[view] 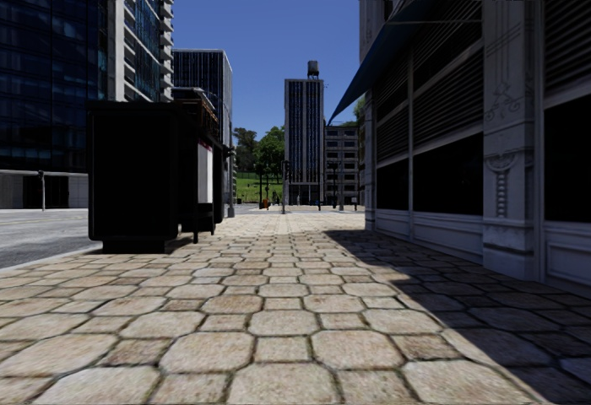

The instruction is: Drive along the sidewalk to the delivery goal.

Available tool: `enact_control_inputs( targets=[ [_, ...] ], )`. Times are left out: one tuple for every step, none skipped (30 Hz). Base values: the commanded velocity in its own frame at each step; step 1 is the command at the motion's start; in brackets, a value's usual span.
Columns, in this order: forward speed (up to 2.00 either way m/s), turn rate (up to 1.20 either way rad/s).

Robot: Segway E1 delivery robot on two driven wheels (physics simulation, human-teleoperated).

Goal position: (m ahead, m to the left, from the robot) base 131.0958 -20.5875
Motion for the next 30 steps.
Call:
enact_control_inputs(
  targets=[
    [2.0, 0.0],
    [2.0, 0.0],
    [2.0, 0.0],
    [2.0, 0.0],
    [2.0, 0.0],
    [2.0, 0.0],
    [2.0, -0.1],
    [2.0, -0.24],
    [2.0, -0.24],
    [2.0, -0.28],
    [2.0, -0.22],
    [2.0, -0.22],
    [2.0, -0.06],
    [2.0, 0.0],
    [2.0, 0.0],
    [2.0, 0.0],
    [2.0, 0.0],
    [2.0, 0.0],
    [2.0, 0.0],
    [2.0, 0.0],
    [2.0, 0.0],
    [2.0, 0.0],
    [2.0, 0.0],
    [2.0, 0.0],
    [2.0, 0.0],
    [2.0, 0.0],
    [2.0, 0.0],
    [2.0, 0.0],
    [2.0, -0.13],
    [2.0, -0.13]
  ],
)
